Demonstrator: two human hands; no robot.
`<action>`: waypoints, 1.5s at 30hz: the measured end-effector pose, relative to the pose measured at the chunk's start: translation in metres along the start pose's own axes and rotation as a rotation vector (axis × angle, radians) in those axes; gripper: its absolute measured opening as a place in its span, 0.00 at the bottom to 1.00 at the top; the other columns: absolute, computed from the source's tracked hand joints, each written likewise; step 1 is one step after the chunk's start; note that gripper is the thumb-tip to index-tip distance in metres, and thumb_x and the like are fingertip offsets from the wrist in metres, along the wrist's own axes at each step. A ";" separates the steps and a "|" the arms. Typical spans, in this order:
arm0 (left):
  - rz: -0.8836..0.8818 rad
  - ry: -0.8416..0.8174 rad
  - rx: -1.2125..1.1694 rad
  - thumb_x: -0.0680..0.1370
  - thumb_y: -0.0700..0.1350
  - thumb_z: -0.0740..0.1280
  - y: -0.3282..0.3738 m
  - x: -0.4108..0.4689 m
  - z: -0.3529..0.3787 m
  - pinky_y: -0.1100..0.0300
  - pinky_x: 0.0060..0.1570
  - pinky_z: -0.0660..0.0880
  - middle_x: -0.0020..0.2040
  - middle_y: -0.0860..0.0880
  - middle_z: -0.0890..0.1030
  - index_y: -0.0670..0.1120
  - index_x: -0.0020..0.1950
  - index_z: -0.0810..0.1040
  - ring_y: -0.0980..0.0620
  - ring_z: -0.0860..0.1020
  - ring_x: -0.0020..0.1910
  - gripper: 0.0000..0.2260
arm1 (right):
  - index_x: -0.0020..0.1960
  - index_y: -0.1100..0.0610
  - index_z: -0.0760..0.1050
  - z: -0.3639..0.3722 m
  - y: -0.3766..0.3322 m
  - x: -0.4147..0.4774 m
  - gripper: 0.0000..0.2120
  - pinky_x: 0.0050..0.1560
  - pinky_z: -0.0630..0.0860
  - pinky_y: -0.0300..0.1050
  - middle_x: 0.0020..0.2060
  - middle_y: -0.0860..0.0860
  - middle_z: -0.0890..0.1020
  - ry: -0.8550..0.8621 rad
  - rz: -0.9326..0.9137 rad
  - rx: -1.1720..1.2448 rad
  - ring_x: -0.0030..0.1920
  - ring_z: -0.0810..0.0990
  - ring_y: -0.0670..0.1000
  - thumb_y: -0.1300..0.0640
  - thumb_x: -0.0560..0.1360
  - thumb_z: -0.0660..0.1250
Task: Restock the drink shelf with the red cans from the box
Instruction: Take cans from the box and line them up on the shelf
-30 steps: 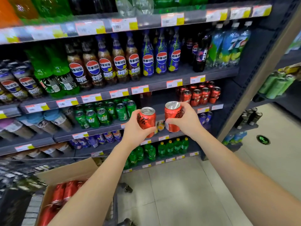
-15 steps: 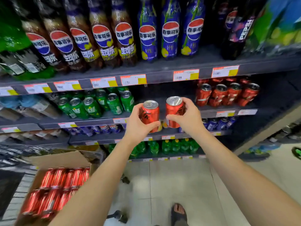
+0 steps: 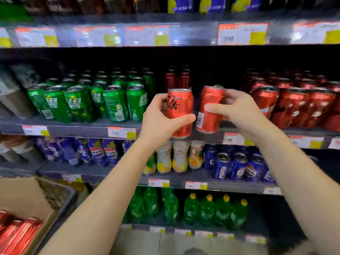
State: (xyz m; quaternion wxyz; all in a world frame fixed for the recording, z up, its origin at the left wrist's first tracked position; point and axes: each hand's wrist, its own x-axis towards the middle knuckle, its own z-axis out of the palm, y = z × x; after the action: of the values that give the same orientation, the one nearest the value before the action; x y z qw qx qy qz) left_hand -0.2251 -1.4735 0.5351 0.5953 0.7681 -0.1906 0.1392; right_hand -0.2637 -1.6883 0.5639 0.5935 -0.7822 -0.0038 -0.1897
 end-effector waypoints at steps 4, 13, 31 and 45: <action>0.103 0.003 -0.018 0.63 0.54 0.85 0.001 0.002 0.000 0.58 0.53 0.81 0.50 0.56 0.85 0.53 0.57 0.78 0.60 0.84 0.48 0.27 | 0.58 0.59 0.80 -0.008 0.013 0.023 0.21 0.57 0.81 0.59 0.49 0.56 0.87 -0.040 -0.088 -0.039 0.49 0.85 0.53 0.62 0.67 0.80; 0.170 0.016 0.005 0.62 0.55 0.85 -0.019 0.024 0.008 0.55 0.55 0.82 0.51 0.57 0.85 0.56 0.59 0.77 0.62 0.83 0.49 0.29 | 0.57 0.54 0.76 0.006 0.047 0.085 0.27 0.49 0.80 0.45 0.48 0.51 0.84 0.038 -0.103 -0.098 0.49 0.84 0.48 0.62 0.62 0.84; 0.212 -0.064 0.054 0.63 0.54 0.85 -0.044 0.051 0.010 0.68 0.52 0.77 0.56 0.63 0.83 0.61 0.63 0.75 0.66 0.81 0.55 0.32 | 0.73 0.56 0.69 0.012 0.085 0.210 0.37 0.49 0.74 0.43 0.61 0.52 0.80 0.031 0.065 -0.124 0.54 0.78 0.49 0.60 0.68 0.80; 0.218 -0.092 0.055 0.61 0.50 0.85 -0.059 0.069 0.011 0.64 0.53 0.79 0.54 0.65 0.84 0.60 0.61 0.77 0.66 0.82 0.53 0.31 | 0.72 0.58 0.72 0.030 0.101 0.278 0.39 0.65 0.75 0.45 0.68 0.53 0.78 0.210 0.104 -0.379 0.65 0.78 0.54 0.52 0.65 0.82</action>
State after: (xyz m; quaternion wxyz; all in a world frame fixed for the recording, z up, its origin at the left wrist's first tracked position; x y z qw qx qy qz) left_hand -0.1369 -1.4801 0.5116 0.5457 0.7645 -0.2965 0.1729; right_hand 0.0265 -1.7509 0.5470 0.4421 -0.8548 0.1340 -0.2365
